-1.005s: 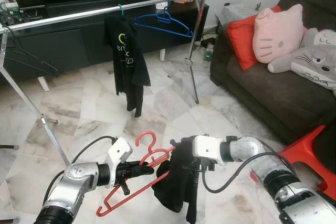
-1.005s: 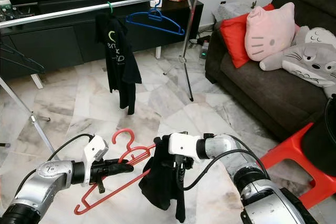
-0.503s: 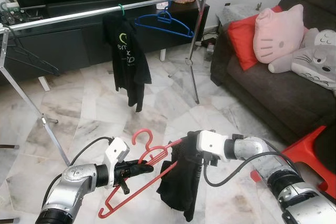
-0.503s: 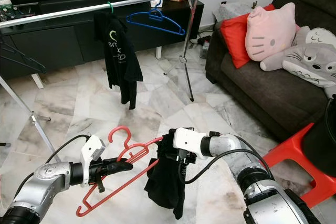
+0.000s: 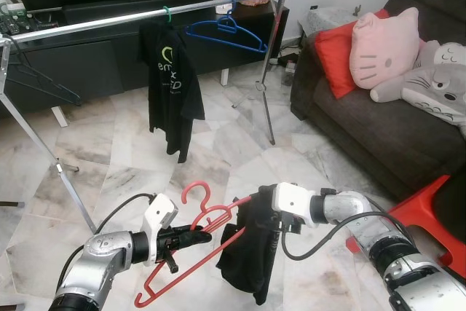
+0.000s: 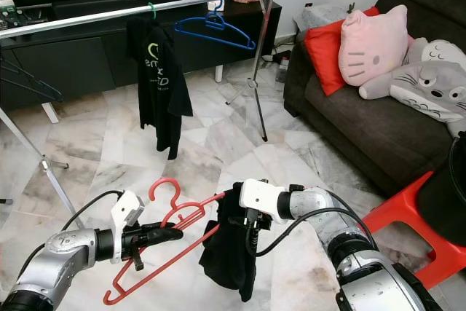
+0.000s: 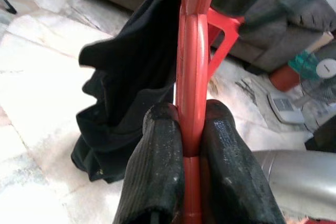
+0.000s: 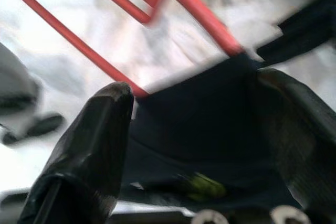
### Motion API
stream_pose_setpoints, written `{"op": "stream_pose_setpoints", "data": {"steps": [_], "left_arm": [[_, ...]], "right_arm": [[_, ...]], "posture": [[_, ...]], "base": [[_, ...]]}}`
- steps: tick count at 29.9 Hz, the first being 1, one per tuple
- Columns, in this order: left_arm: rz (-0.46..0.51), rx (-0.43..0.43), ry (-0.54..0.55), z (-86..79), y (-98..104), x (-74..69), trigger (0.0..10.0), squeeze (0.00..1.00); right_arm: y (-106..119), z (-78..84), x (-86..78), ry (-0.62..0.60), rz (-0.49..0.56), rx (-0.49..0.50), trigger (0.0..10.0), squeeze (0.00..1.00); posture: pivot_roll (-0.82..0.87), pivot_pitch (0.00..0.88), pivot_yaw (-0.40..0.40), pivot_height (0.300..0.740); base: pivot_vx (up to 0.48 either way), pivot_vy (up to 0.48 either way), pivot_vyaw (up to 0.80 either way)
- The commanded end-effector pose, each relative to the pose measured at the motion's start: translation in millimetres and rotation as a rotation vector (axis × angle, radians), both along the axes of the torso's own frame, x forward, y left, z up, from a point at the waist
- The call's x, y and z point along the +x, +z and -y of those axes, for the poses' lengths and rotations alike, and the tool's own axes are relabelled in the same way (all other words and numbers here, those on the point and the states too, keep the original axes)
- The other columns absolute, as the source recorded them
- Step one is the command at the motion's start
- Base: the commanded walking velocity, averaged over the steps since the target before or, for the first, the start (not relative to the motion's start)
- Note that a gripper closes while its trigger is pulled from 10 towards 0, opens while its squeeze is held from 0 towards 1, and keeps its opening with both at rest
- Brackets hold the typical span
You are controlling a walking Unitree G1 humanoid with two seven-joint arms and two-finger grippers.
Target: Hang hanger
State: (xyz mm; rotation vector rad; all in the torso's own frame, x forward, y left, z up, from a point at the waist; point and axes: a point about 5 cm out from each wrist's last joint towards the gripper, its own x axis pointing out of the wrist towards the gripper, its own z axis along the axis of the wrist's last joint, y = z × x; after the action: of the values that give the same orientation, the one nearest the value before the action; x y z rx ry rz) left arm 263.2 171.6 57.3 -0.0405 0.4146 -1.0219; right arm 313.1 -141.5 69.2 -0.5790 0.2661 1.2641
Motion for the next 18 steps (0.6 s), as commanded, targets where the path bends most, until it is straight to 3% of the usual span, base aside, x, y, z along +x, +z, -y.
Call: {"op": "stream_pose_setpoints", "data": {"steps": [1,4,7,13,18], "left_arm": [[0.102,-0.063,-0.027,8.8,22.8,8.8,0.0,0.0],[0.108,-0.071,-0.03,11.7,24.4,10.4,0.0,0.0],[0.109,-0.073,-0.032,12.4,24.7,10.6,0.0,0.0],[0.114,-0.079,-0.026,12.3,25.3,10.8,0.0,0.0],[0.112,-0.078,0.0,8.5,24.2,11.0,0.0,0.0]], "right_arm": [[-2.0,-1.3,-4.1,0.026,-0.044,0.027,10.0,0.0],[-1.4,-5.3,-9.2,0.087,-0.116,0.072,10.0,0.0],[-2.5,-4.2,-10.5,0.097,-0.121,0.064,10.0,0.0],[1.7,-0.1,-5.7,0.048,-0.073,0.065,10.0,0.0],[27.9,6.9,11.7,-0.074,0.046,0.164,10.0,0.0]], "posture": [[-0.02,0.0,-0.095,0.74],[-0.02,0.0,-0.096,0.74],[-0.03,0.0,-0.096,0.74],[-0.03,0.0,-0.096,0.74],[-0.03,0.0,-0.096,0.74]], "base": [[0.0,0.0,0.0],[0.0,0.0,0.0],[0.0,0.0,0.0],[0.0,0.0,0.0],[0.0,0.0,0.0]]}}
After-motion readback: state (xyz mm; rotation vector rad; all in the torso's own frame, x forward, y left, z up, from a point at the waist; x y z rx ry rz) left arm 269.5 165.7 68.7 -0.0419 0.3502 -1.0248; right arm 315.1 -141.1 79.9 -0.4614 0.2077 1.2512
